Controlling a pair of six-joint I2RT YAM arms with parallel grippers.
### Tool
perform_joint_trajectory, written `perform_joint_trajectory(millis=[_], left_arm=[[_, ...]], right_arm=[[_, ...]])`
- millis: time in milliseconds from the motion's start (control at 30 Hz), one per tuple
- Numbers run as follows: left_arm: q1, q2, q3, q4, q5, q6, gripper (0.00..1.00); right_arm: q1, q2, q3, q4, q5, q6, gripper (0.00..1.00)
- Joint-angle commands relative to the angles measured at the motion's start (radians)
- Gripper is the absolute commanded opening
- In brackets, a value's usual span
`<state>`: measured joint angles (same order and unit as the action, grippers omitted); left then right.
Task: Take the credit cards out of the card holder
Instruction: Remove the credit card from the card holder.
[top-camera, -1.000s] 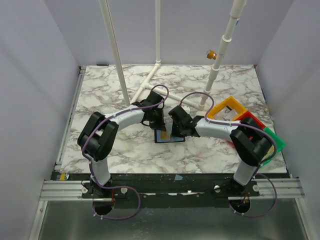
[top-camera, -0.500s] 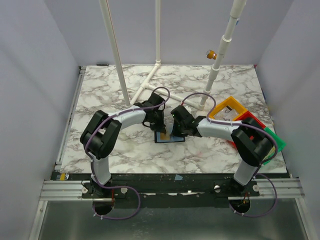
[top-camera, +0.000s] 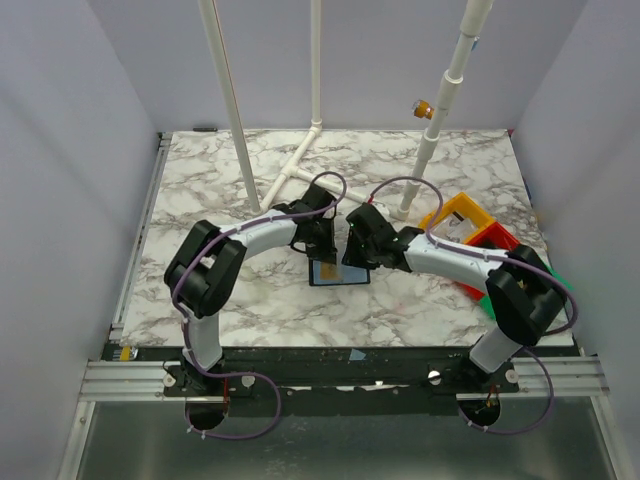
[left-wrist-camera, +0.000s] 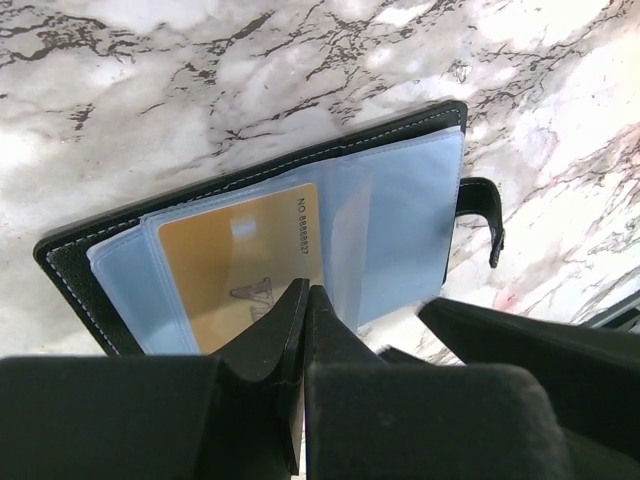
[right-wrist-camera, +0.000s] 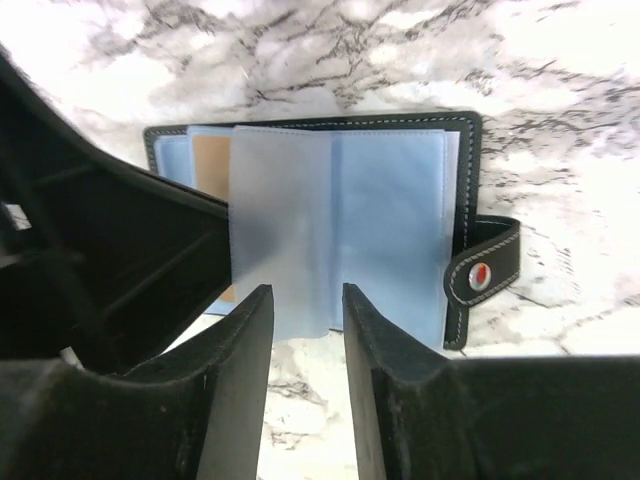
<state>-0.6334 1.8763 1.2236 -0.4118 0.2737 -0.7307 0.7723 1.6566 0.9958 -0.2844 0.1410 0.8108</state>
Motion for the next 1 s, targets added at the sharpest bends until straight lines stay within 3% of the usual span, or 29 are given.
perform_joint_trajectory(millis=[0, 233, 667, 967], left_arm=[[-0.013, 0.017, 0.039, -0.005, 0.023, -0.004, 0.0], [-0.042, 0.046, 0.078, -0.008, 0.03, -0.019, 0.0], [-0.087, 0.165, 0.144, 0.009, 0.053, -0.062, 0.0], [-0.078, 0.067, 0.125, -0.019, 0.01, -0.044, 0.0]], right_arm=[[-0.001, -0.084, 0.067, -0.139, 0.143, -0.01, 0.39], [-0.005, -0.24, 0.042, -0.215, 0.256, -0.004, 0.51], [-0.005, -0.345, 0.036, -0.268, 0.286, -0.012, 0.51], [-0.005, -0.315, 0.047, -0.239, 0.233, -0.019, 0.52]])
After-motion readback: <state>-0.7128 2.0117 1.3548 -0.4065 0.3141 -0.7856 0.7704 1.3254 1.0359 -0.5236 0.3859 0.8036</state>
